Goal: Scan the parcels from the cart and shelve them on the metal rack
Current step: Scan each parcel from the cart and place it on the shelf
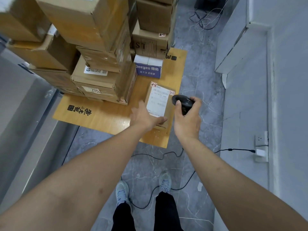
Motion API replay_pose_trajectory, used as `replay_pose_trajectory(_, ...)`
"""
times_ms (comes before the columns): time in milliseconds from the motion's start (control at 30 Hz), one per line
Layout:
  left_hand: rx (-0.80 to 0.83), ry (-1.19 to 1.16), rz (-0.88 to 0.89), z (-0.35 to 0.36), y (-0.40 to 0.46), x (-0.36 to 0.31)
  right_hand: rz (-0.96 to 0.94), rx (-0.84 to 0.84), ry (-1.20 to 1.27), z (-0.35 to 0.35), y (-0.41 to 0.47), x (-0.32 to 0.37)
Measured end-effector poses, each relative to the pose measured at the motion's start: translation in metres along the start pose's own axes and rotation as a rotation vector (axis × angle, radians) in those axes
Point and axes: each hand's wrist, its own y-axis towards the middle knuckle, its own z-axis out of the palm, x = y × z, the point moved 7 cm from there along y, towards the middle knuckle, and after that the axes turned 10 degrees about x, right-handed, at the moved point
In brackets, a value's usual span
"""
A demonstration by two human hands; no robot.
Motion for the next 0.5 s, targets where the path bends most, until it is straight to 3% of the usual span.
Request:
replay_pose_trajectory(100, 0.026, 0.119, 0.035, 0.007, -0.009, -0.017, -0.001, -0.008, 0.001, -0.007, 0.0, 0.0)
replay_pose_trajectory(500, 0.212, -0.039, 0.111, 0.01, -0.009, -0.031, 0.012, -0.036, 0.002, -0.03, 0.002, -0.004)
